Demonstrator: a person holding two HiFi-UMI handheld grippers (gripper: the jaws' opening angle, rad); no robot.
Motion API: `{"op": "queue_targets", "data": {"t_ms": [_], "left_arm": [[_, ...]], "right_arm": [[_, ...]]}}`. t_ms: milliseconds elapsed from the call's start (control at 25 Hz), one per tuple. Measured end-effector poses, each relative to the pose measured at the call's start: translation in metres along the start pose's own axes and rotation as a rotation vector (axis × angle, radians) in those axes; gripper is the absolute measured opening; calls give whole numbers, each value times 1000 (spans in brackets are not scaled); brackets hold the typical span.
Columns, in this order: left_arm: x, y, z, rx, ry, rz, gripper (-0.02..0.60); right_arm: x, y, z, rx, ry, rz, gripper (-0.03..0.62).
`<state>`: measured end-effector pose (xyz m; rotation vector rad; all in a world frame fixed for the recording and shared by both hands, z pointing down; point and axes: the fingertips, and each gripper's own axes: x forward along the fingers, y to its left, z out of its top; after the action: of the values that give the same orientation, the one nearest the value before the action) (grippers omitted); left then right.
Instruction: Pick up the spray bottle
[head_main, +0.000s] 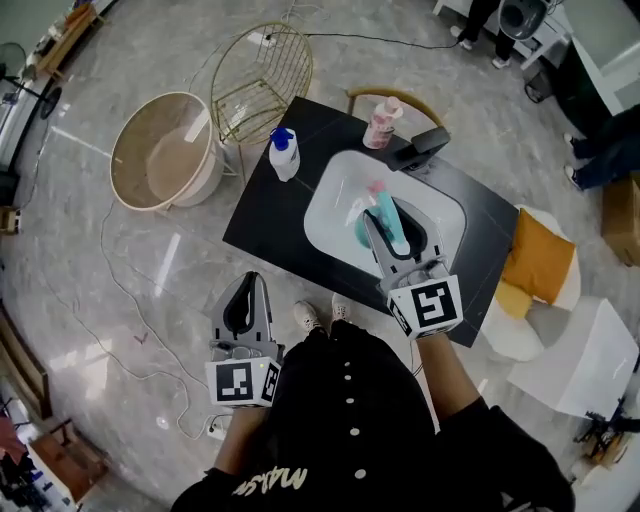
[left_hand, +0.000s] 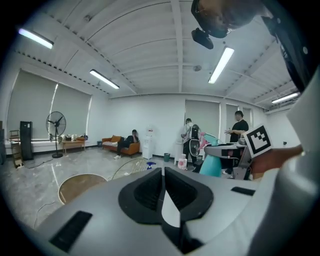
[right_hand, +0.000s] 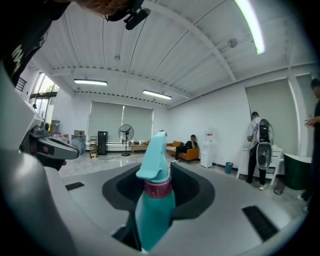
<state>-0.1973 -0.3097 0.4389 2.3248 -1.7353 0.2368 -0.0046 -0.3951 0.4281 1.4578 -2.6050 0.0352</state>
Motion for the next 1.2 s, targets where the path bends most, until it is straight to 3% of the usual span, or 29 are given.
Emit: {"op": "queue_targets", "data": {"t_ms": [320,680,1200], "left_arm": [[29,-28,47,61,-105,-106,28],[33,-69,66,92,-128,-178,28],[26,-90,72,109,-132,-226,28]], "right_arm": [[-82,-41,24,24,-39,-197,135],[-150,-67,30,50,-57,-322,135],[-174,-68,32,58,-60,-354,135]]}}
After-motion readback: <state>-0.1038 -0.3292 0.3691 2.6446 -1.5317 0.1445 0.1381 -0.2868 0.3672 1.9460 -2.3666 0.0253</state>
